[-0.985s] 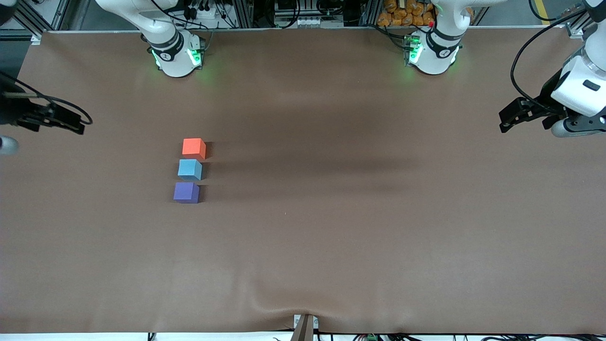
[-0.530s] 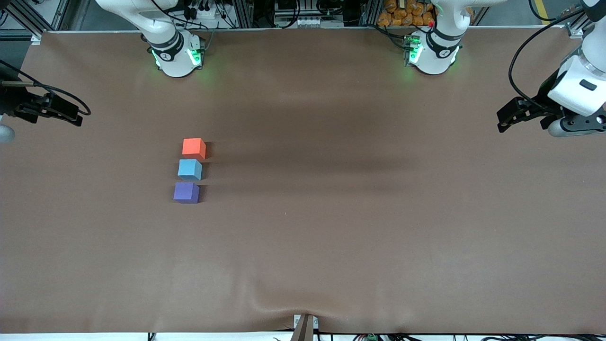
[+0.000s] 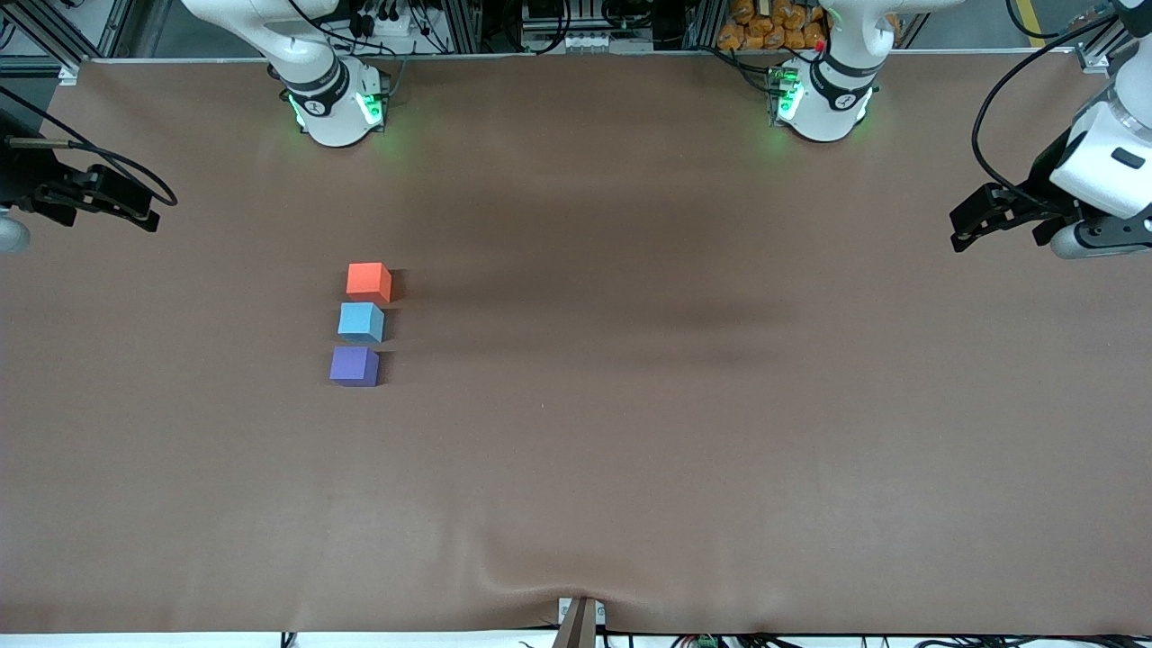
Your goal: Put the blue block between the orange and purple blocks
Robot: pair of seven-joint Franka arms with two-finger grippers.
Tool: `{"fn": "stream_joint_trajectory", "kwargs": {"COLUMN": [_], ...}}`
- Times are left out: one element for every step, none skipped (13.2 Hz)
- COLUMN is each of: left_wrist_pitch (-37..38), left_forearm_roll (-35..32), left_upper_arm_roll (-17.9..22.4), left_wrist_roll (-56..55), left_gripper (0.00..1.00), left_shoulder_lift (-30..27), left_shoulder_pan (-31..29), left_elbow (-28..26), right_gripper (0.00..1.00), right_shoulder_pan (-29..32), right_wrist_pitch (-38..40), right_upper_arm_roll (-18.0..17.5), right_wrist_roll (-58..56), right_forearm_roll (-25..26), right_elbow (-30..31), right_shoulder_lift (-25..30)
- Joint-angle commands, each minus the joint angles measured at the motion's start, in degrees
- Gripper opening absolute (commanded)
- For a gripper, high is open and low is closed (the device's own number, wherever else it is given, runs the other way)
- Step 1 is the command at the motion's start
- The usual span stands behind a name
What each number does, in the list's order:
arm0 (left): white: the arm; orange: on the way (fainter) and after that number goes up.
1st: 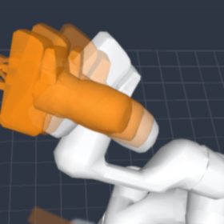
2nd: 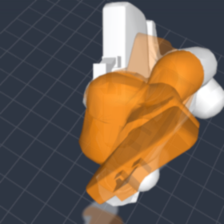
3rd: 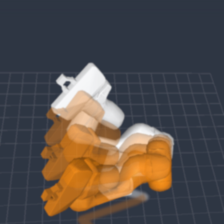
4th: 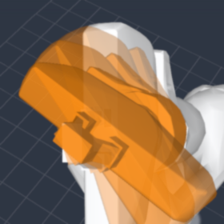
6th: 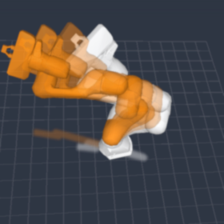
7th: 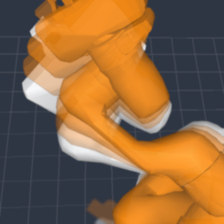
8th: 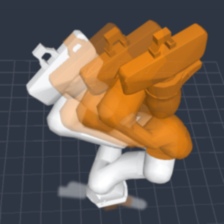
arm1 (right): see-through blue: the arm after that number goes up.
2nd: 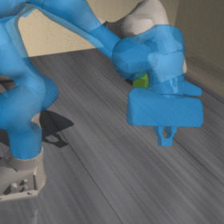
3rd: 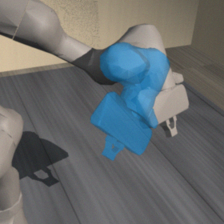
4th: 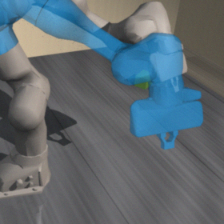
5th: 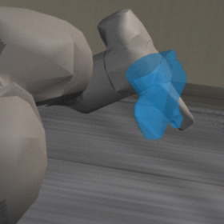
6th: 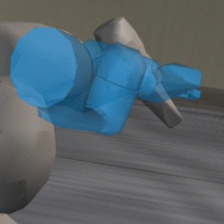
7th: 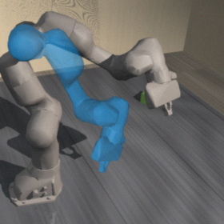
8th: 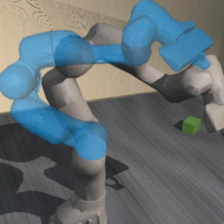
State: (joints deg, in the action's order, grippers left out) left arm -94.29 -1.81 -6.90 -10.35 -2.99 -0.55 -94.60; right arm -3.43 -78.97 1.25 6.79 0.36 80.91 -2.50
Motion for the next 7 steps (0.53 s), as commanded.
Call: {"fn": "stream_joint_trajectory", "kwargs": {"left_wrist_pitch": [0.5,0.5,0.5,0.5,0.6,0.7,0.7], "left_forearm_roll": [1.1,1.2,1.2,1.1,1.1,1.2,1.2], "left_upper_arm_roll": [-0.1,-0.1,0.0,0.0,-0.1,-0.1,-0.1], "left_wrist_roll": [0.8,0.7,0.7,0.7,0.8,0.7,0.7], "left_gripper": [1.00,1.00,1.00,1.00,1.00,1.00,1.00], "left_shoulder_lift": [0.2,0.3,0.3,0.3,0.2,0.2,0.1], "left_shoulder_pan": [-0.7,-0.8,-0.8,-1.0,-1.8,-1.9,-1.8], "left_elbow": [0.9,0.9,0.9,0.9,0.9,0.9,0.9], "right_gripper": [1.00,1.00,1.00,1.00,1.00,1.00,1.00], "right_shoulder_pan": [1.8,1.9,1.9,2.5,3.3,4.1,4.3], "right_wrist_pitch": [-0.7,-0.7,-0.9,-0.9,-0.9,-0.9,-0.9], "right_upper_arm_roll": [-1.2,-1.3,-1.5,-1.7,-2.7,-3.8,-4.1], "right_wrist_roll": [-0.2,-0.2,-0.2,-0.3,-0.3,-0.3,-0.2], "right_forearm_roll": [-0.5,-0.5,-0.6,-0.7,-1.0,-1.1,-1.1], "right_elbow": [2.2,2.2,2.1,2.1,2.1,2.0,2.0], "right_shoulder_lift": [1.9,1.9,1.8,1.7,1.7,1.7,1.7]}}
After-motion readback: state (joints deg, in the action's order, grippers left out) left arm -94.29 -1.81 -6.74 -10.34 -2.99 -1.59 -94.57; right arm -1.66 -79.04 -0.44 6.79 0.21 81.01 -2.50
